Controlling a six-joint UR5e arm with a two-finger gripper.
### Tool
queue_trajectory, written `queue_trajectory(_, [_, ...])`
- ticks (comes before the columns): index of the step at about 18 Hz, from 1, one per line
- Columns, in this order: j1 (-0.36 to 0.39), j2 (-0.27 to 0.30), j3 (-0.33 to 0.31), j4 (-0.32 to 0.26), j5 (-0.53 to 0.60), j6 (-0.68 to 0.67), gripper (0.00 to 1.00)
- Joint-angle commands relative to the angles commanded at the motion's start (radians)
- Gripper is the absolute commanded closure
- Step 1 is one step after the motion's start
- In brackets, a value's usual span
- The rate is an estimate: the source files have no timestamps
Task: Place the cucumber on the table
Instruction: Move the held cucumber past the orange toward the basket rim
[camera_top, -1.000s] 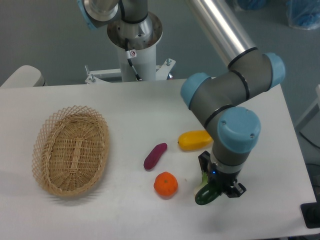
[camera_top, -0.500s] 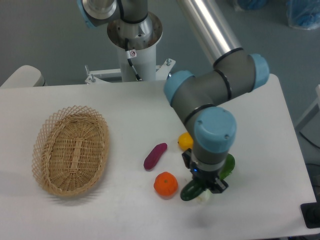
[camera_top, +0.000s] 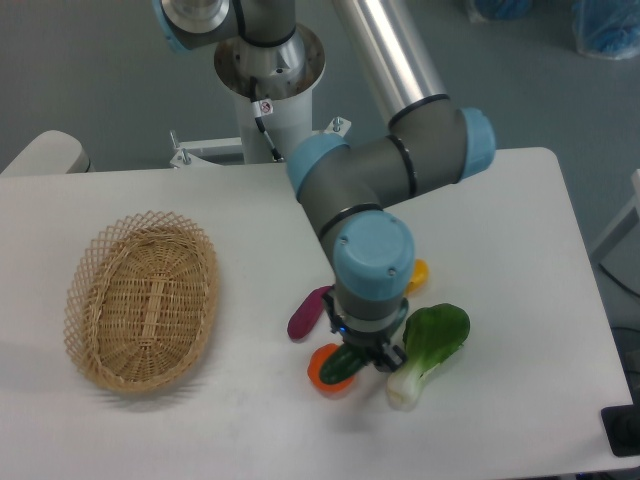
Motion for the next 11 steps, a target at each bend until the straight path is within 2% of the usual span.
queue_trajectory(2, [-0.037, 0.000, -0.014, 0.000, 0.011, -0.092, 0.81])
queue_trajectory(3, [-0.057, -0.002, -0.022, -0.002, 0.009, -0.179, 0.82])
queue_trajectory(7, [-0.083, 0.000, -0.071, 0.005, 0.006, -0.279, 0.80])
queue_trajectory(11, [-0.114, -0.028, -0.061, 0.008, -0.008, -0.451, 0.79])
